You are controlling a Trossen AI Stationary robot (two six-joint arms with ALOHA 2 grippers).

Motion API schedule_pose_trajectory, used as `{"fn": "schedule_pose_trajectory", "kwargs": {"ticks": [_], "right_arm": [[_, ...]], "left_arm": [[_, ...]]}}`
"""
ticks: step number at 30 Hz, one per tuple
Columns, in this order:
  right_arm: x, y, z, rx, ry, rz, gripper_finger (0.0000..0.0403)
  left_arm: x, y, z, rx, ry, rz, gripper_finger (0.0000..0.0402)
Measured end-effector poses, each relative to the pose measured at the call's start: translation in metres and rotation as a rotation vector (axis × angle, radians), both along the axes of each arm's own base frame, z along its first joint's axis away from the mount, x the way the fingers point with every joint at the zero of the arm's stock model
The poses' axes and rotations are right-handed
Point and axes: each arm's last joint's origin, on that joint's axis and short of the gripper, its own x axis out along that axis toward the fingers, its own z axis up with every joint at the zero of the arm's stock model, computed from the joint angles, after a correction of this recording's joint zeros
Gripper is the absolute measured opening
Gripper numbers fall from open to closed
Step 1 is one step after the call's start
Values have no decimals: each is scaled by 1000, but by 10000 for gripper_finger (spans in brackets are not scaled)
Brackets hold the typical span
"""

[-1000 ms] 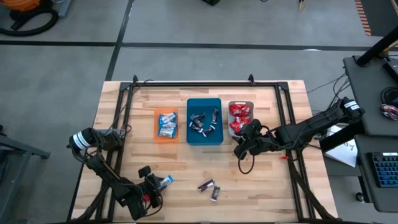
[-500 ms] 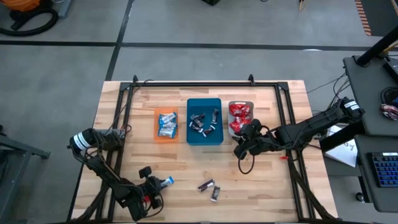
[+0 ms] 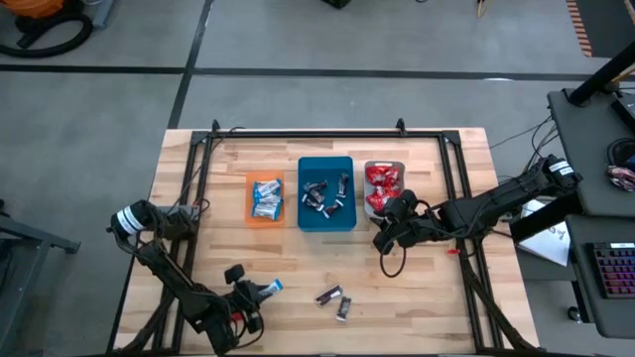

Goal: Sort candy
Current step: Put the white chocolate bar into the orange bin

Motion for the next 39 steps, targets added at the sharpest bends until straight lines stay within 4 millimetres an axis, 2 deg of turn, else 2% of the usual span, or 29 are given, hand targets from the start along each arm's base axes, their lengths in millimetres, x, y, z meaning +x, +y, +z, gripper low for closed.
{"fn": "schedule_pose_trajectory", "kwargs": {"ticks": [6, 10, 15, 23, 28, 33, 36, 39], "right_arm": [[0, 0, 0, 5, -3, -5, 89], [0, 0, 0, 7, -5, -7, 89], [2, 1, 2, 13, -28, -4, 89], [2, 0, 2, 12, -27, -5, 89], [2, 0, 2, 12, -28, -5, 89], [2, 0, 2, 15, -30, -7, 89], [2, 0, 2, 18, -32, -10, 89], [2, 1, 2, 19, -32, -11, 89]], "left_arm": [[4, 6, 19, 47, -77, 30, 61], [12, 22, 38, 34, -127, 103, 61], [27, 61, 65, 40, -118, 223, 61], [35, 133, 98, 206, 1, 348, 61], [36, 182, 101, 288, 83, 450, 61], [30, 225, 93, 294, 170, 583, 61], [25, 243, 82, 252, 216, 651, 61], [25, 252, 73, 224, 194, 690, 61]]}}
